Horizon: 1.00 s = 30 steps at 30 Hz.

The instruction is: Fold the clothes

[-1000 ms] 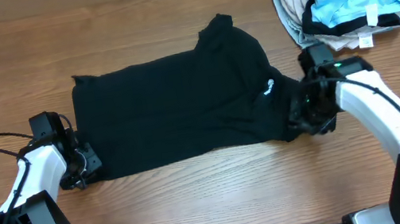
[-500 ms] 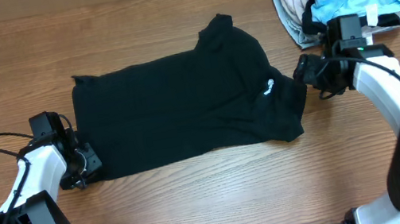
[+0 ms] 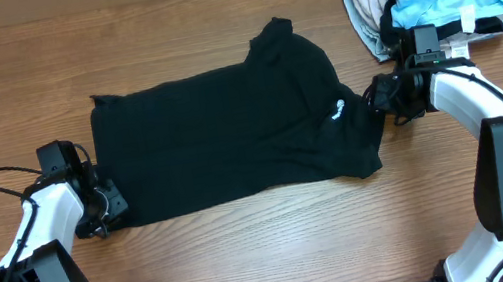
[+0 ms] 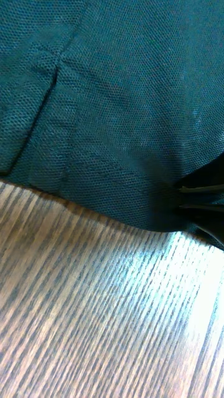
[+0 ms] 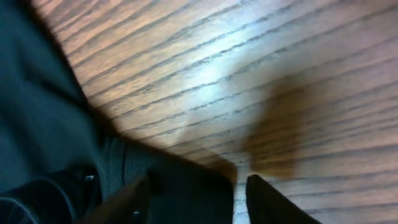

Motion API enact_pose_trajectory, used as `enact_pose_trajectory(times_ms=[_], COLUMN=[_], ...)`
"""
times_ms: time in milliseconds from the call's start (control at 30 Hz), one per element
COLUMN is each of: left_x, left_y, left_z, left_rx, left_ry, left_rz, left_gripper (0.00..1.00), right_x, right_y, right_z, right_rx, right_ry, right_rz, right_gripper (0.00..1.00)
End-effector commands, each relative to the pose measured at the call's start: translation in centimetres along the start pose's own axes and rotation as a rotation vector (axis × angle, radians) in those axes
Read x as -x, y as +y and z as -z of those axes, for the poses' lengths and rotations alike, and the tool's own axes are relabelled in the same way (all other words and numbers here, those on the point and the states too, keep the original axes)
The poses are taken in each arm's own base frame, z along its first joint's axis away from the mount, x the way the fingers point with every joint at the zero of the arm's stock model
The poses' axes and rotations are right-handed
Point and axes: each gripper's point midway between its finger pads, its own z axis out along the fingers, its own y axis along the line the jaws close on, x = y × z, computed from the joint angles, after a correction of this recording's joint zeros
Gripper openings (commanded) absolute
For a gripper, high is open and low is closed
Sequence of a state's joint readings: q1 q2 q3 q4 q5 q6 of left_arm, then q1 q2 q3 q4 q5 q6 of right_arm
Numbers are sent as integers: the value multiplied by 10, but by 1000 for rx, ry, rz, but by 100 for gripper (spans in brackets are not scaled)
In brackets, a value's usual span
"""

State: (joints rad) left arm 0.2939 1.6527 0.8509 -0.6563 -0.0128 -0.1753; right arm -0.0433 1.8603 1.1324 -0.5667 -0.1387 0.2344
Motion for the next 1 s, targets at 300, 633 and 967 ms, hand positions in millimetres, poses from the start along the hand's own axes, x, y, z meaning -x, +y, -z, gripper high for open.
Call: enact_pose_trajectory(times_ms=[300,633,967], left_x=[-16,-16,-16], left_y=[0,0,0], left_z=[-23,-23,-23], left_rx=[8,9,9], left_ry=[65,65,65], left_rz=[-31,-31,-31], left_gripper=[4,4,4], right_x=[-21,-13,52], right_y=[-4,-1,22], right_z=[-10,-11,22], right_rx=[8,19,59], right_ry=[43,10,-147], right_rz=[2,8,135], right_gripper=[46,9,4])
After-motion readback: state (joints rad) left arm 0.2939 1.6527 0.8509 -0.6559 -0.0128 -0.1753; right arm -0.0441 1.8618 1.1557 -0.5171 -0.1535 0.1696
